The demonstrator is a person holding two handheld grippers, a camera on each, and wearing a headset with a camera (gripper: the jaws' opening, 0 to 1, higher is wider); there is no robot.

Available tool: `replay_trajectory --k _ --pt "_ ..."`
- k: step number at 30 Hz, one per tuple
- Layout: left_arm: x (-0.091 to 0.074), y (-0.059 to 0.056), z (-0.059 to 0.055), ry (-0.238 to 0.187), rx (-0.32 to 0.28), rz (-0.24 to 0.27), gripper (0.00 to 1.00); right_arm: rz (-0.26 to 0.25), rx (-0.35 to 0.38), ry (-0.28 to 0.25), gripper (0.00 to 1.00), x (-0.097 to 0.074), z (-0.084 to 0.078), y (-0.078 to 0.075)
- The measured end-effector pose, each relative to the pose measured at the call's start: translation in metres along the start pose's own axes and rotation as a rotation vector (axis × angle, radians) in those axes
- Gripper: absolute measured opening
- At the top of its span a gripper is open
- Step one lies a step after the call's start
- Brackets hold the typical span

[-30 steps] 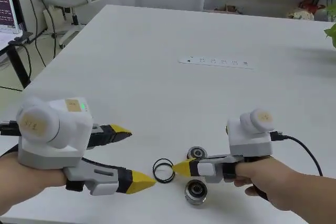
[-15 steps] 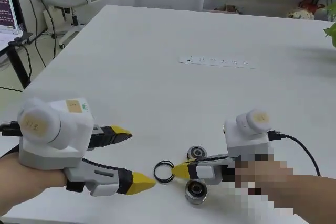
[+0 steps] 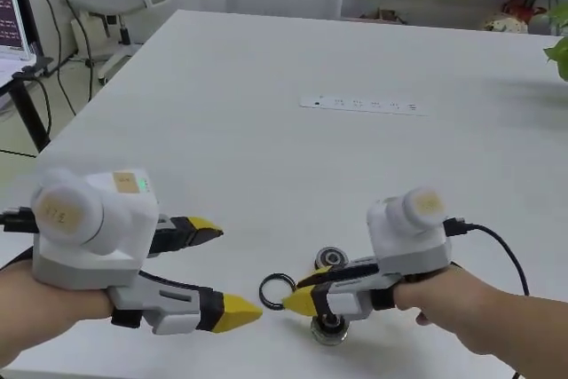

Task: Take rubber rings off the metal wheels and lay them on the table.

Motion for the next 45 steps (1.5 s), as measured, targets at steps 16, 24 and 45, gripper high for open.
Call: replay_trajectory --k 16,24,45 --pt "0.002 0.001 -0.001 0.009 0.005 -0.007 0.68 -0.009 -0.132 0.011 0.35 -0.001 0.003 0.005" --pt "0.003 0.002 0.0 0.011 0.003 -0.009 0.68 -0.007 -0.125 0.019 0.35 0.001 0.001 0.005" --pt "0.005 0.006 0.001 0.016 0.004 -0.008 0.67 -0.023 -0.112 -0.042 0.36 -0.024 0.017 0.002"
Point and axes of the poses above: the centre of the closed fingertips' face, and the gripper's own axes: x roughly forward along the fingers, y roughly to its left, z roughly out of its top, the point moved 5 cm from there along -x, roughly backward along the fingers, and after that the axes turned 14 degrees about x, right-handed, at the moved point
